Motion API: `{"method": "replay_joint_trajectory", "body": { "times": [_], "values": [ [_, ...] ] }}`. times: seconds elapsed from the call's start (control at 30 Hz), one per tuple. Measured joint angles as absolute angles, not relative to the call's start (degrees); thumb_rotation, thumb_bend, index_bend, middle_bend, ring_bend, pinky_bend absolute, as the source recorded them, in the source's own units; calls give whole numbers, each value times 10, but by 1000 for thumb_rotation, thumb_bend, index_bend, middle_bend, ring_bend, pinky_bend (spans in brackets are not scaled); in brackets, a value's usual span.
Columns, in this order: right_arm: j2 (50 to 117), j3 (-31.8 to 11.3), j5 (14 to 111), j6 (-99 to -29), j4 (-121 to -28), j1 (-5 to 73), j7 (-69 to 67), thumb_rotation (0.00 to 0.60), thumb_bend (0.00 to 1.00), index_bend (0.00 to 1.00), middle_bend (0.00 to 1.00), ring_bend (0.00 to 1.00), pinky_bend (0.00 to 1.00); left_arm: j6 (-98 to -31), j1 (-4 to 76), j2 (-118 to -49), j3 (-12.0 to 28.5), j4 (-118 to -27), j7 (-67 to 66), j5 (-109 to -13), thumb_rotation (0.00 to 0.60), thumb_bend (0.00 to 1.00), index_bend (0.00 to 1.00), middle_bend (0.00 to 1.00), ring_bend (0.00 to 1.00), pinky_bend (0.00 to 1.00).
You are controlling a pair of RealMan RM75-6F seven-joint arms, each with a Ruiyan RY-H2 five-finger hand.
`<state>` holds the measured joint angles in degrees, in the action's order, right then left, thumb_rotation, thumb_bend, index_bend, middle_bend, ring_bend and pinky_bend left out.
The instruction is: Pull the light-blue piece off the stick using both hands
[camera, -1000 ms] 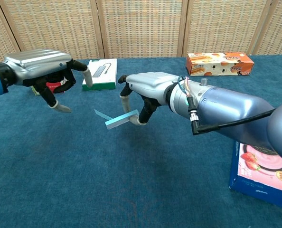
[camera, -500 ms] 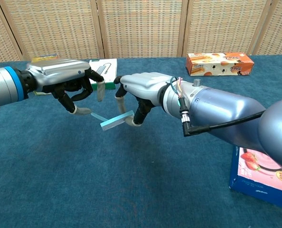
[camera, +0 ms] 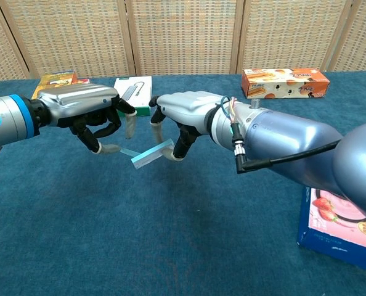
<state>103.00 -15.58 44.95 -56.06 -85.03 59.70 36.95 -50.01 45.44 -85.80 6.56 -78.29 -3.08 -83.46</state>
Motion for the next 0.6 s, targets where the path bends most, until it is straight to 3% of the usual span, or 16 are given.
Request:
{"method": "replay_joint_trajectory", "body": {
  "times": [0.6],
  "values": [
    [1025, -152, 452, -563, -851, 597, 361, 600, 467, 537, 27, 0, 0, -510, 455, -860, 56, -784, -36, -828, 600, 322, 494, 831, 975, 1000]
  ]
}}
